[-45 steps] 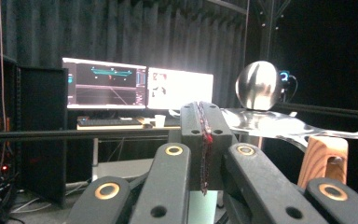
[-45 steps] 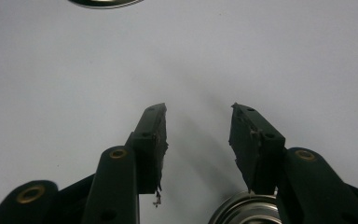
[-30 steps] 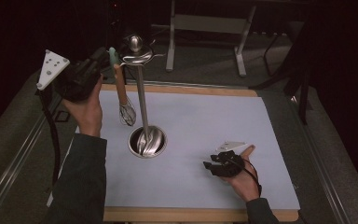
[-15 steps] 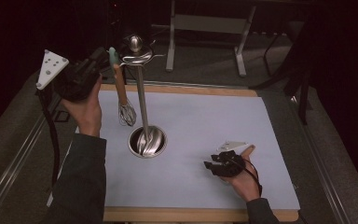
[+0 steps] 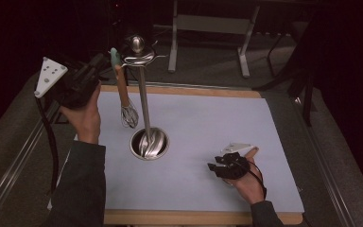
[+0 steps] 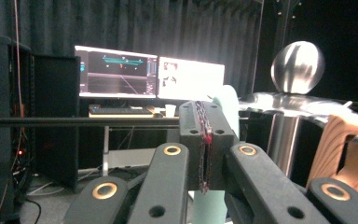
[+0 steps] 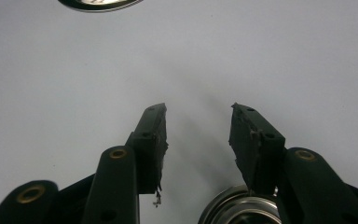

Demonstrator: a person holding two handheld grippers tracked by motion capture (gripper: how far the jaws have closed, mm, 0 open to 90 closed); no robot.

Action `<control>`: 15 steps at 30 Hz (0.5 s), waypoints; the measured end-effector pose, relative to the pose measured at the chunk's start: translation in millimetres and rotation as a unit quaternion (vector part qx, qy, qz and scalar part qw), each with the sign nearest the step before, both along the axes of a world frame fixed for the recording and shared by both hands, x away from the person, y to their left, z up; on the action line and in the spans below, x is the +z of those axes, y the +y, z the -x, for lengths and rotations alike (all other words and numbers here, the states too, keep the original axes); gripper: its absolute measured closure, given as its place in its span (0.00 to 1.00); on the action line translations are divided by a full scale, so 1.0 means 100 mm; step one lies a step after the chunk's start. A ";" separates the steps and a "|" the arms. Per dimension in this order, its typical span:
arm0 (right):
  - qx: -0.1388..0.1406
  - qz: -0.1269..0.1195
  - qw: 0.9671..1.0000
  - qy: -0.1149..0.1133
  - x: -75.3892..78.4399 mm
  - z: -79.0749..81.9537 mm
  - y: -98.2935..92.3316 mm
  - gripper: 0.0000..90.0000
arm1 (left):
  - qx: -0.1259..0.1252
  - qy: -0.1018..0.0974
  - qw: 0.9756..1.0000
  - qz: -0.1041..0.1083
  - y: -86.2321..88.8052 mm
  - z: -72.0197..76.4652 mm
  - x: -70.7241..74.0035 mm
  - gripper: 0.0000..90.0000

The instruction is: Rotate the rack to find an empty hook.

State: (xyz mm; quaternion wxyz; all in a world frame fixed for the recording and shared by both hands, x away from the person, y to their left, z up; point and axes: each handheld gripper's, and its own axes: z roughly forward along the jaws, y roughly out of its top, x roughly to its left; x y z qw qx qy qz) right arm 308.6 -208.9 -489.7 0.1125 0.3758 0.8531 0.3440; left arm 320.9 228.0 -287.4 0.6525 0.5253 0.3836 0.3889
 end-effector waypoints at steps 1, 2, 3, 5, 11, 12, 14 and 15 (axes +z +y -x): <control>-0.001 0.000 1.000 0.001 0.00 0.00 0.00 0.62 | 0.000 0.001 1.000 0.002 0.01 0.00 -0.01 0.99; -0.002 0.000 1.000 0.000 0.00 0.00 -0.01 0.62 | 0.001 0.003 1.000 0.004 0.03 0.00 -0.02 0.99; -0.001 0.001 1.000 0.000 -0.01 0.00 -0.01 0.62 | 0.002 0.004 1.000 0.004 0.04 0.00 -0.02 0.99; -0.002 0.000 1.000 -0.001 -0.01 0.00 -0.01 0.62 | 0.003 0.003 1.000 0.004 0.06 0.01 -0.02 0.99; -0.005 -0.001 1.000 0.000 0.00 0.00 -0.03 0.62 | -0.001 0.006 1.000 0.002 0.09 0.04 -0.05 0.98; -0.006 -0.001 1.000 0.000 0.00 0.00 -0.04 0.62 | -0.002 0.011 1.000 -0.002 0.10 0.04 -0.07 0.98; -0.009 -0.003 1.000 -0.001 0.00 -0.01 -0.06 0.62 | -0.001 0.019 1.000 -0.011 0.10 0.03 -0.11 0.97; -0.011 -0.004 1.000 -0.001 0.01 -0.01 -0.07 0.62 | -0.001 0.022 1.000 -0.013 0.12 0.03 -0.13 0.97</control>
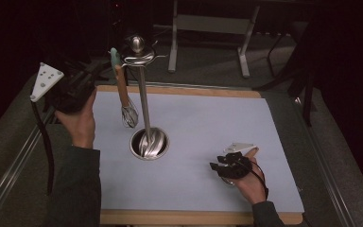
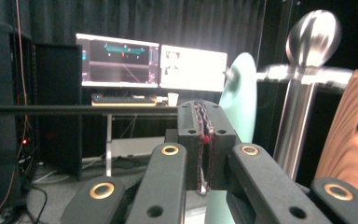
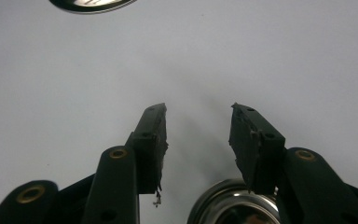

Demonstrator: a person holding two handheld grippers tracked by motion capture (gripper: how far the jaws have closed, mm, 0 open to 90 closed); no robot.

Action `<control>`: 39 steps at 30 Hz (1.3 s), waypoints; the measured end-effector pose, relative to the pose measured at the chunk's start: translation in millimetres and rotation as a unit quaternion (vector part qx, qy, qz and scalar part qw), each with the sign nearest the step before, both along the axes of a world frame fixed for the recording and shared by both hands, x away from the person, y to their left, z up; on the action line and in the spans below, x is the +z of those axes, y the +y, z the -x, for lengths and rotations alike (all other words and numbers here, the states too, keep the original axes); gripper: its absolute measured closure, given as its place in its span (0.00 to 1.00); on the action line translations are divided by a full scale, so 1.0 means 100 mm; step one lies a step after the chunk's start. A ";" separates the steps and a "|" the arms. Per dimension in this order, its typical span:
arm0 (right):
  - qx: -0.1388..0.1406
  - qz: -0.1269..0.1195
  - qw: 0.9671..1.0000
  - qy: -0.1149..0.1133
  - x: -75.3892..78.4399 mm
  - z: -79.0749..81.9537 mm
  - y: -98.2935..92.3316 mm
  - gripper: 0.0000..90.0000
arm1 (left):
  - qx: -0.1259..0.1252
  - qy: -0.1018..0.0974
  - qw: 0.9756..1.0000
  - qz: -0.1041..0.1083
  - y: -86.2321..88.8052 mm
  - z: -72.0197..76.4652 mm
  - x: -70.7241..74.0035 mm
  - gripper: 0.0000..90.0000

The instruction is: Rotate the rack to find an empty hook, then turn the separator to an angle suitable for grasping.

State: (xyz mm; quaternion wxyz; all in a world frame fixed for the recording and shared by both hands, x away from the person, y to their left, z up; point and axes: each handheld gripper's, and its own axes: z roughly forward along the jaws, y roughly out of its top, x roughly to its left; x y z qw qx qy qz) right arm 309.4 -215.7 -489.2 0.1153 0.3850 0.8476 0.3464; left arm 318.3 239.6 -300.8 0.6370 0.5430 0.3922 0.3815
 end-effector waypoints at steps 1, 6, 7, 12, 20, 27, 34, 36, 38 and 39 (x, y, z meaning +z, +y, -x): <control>-0.002 -0.001 1.000 0.001 0.00 0.00 -0.01 0.62 | 0.001 0.003 1.000 0.001 0.01 0.00 -0.02 0.97; -0.006 -0.003 1.000 -0.002 0.02 0.00 -0.04 0.62 | 0.005 0.024 1.000 0.000 0.07 -0.03 -0.14 0.96; -0.007 -0.004 1.000 -0.001 0.02 0.00 -0.05 0.62 | 0.006 0.027 1.000 0.000 0.08 -0.04 -0.16 0.96; -0.009 -0.005 1.000 -0.002 0.03 0.00 -0.06 0.62 | 0.011 0.042 0.999 -0.003 0.11 -0.04 -0.28 0.95; -0.020 -0.013 1.000 -0.006 0.06 -0.01 -0.15 0.62 | 0.015 0.070 0.997 -0.004 0.17 -0.04 -0.53 0.93; -0.033 -0.021 0.999 -0.006 0.08 -0.01 -0.24 0.62 | 0.020 0.093 0.995 -0.007 0.20 -0.03 -0.75 0.92; -0.042 -0.027 0.999 -0.007 0.09 -0.01 -0.30 0.62 | 0.018 0.120 0.992 -0.018 0.16 -0.01 -0.98 0.90; -0.043 -0.027 0.999 -0.007 0.09 -0.02 -0.32 0.62 | 0.017 0.127 0.991 -0.023 0.13 0.01 -1.07 0.89; -0.044 -0.028 0.999 -0.006 0.09 -0.01 -0.32 0.62 | 0.016 0.137 0.990 -0.029 0.11 0.03 -1.16 0.88; -0.044 -0.028 0.999 -0.006 0.09 -0.01 -0.32 0.62 | 0.017 0.140 0.990 -0.027 0.10 0.03 -1.20 0.88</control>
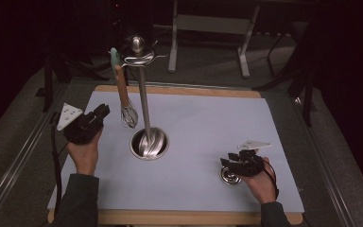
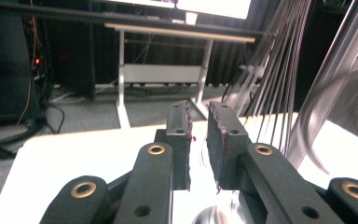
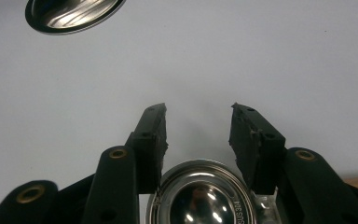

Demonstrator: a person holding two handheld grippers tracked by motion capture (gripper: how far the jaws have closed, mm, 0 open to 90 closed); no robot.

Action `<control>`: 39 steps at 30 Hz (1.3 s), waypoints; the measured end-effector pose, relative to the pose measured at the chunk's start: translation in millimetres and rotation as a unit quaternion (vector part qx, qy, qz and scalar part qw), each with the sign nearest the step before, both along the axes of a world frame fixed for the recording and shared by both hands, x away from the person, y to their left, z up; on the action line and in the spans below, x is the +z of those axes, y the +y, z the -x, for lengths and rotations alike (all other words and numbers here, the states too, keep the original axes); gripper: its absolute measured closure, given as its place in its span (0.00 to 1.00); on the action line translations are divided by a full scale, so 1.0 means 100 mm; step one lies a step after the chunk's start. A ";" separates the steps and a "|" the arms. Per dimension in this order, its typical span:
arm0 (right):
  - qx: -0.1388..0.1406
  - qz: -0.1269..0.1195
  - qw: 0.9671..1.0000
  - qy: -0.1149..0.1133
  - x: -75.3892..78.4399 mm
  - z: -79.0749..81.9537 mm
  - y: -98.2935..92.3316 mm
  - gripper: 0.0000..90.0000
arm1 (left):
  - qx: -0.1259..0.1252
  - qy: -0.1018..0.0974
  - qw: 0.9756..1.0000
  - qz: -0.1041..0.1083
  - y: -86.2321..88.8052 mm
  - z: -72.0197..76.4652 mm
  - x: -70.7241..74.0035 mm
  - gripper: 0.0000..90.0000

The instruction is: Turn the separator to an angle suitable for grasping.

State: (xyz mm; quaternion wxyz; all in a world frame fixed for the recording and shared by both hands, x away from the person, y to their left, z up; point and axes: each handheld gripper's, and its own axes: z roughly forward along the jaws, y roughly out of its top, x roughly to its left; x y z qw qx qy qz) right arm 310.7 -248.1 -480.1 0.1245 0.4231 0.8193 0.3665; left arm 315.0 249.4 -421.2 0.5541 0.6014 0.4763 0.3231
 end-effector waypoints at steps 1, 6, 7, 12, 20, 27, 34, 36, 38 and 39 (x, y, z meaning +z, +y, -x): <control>0.000 0.000 1.000 0.000 0.00 0.00 0.00 0.62 | -0.001 0.005 1.000 0.001 0.00 0.01 -0.05 0.88; -0.003 -0.002 1.000 -0.001 0.00 0.00 -0.02 0.62 | 0.005 0.029 1.000 0.007 0.01 0.03 -0.28 0.88; -0.003 -0.002 1.000 -0.001 0.00 0.00 -0.02 0.62 | 0.006 0.033 0.999 0.008 0.01 0.04 -0.32 0.88; -0.004 -0.003 1.000 -0.002 0.01 0.00 -0.02 0.62 | 0.012 0.052 0.999 -0.002 0.00 0.09 -0.50 0.88; -0.006 -0.004 1.000 -0.002 0.00 0.00 -0.05 0.62 | 0.004 0.076 0.997 -0.021 -0.04 0.15 -0.74 0.85; -0.010 -0.003 1.000 -0.001 0.00 0.00 -0.07 0.62 | 0.003 0.097 0.995 -0.026 -0.04 0.17 -0.91 0.84; -0.014 -0.001 1.000 -0.001 -0.01 0.00 -0.10 0.64 | 0.005 0.111 0.993 -0.024 -0.03 0.17 -1.01 0.83; -0.015 0.000 1.000 0.000 -0.01 -0.01 -0.10 0.65 | 0.006 0.114 0.993 -0.026 -0.03 0.16 -1.03 0.83; -0.018 0.003 1.000 -0.003 -0.02 -0.01 -0.10 0.66 | 0.006 0.117 0.993 -0.030 -0.04 0.16 -1.05 0.83; -0.022 0.006 1.000 -0.004 -0.02 -0.01 -0.11 0.66 | 0.005 0.121 0.992 -0.033 -0.04 0.17 -1.06 0.83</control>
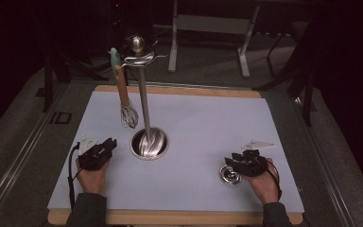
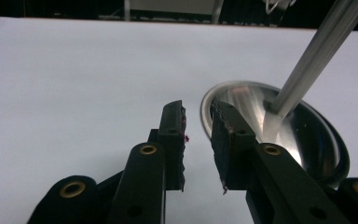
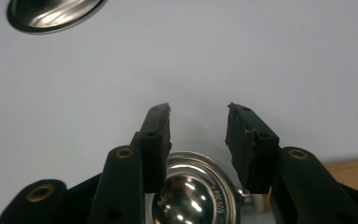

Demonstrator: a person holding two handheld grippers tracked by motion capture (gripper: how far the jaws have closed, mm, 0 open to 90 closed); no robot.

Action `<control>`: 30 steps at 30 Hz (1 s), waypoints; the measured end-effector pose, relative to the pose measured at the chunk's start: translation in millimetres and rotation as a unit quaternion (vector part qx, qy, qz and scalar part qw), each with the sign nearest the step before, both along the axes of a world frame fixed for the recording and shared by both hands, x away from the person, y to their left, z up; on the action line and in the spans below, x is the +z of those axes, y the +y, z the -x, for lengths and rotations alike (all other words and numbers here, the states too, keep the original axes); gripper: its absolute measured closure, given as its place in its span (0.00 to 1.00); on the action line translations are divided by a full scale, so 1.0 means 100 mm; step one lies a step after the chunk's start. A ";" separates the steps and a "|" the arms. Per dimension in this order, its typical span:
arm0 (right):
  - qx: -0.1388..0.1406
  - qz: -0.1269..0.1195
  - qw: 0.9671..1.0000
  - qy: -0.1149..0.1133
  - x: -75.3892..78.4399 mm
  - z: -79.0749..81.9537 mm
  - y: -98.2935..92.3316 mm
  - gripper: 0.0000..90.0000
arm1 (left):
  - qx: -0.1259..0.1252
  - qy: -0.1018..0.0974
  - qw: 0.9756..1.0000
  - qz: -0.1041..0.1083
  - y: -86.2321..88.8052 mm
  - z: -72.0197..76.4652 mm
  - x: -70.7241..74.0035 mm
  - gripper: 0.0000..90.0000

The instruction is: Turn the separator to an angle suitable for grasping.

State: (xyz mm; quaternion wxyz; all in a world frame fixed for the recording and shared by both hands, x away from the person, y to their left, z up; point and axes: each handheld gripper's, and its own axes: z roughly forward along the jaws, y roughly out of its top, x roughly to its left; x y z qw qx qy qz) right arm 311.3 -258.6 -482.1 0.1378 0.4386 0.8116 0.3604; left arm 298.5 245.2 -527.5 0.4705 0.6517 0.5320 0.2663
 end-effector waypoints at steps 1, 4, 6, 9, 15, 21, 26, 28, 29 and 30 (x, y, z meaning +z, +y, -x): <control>-0.002 0.006 1.000 -0.001 0.00 0.00 0.00 0.67 | -0.001 0.002 1.000 0.001 -0.01 0.00 -0.02 0.82; -0.009 0.009 1.000 0.000 -0.01 0.00 -0.02 0.68 | 0.000 0.008 1.000 0.001 -0.03 -0.01 -0.04 0.81; -0.012 0.010 1.000 -0.001 0.00 -0.01 -0.04 0.68 | -0.002 0.009 1.000 -0.001 -0.04 -0.01 -0.05 0.81; -0.017 0.012 1.000 -0.003 0.00 0.00 -0.07 0.70 | -0.003 0.009 1.000 -0.002 -0.05 -0.01 -0.06 0.81; -0.030 0.020 0.999 0.000 0.00 0.00 -0.16 0.77 | -0.008 0.007 1.000 -0.003 -0.09 0.03 -0.06 0.80; -0.044 0.026 0.999 0.002 -0.02 -0.01 -0.25 0.80 | -0.007 0.007 1.000 0.001 -0.08 0.03 -0.06 0.80; -0.057 0.042 0.997 0.004 -0.03 -0.01 -0.32 0.86 | -0.009 0.012 1.000 -0.001 -0.09 0.02 -0.08 0.80; -0.063 0.050 0.997 0.003 -0.03 -0.01 -0.35 0.90 | -0.009 0.012 1.000 -0.001 -0.09 0.02 -0.08 0.80; -0.066 0.050 0.997 0.005 -0.03 -0.01 -0.37 0.92 | -0.009 0.013 1.000 -0.001 -0.09 0.02 -0.08 0.80; -0.069 0.052 0.996 0.005 -0.03 -0.01 -0.38 0.94 | -0.009 0.015 1.000 -0.002 -0.09 0.02 -0.09 0.80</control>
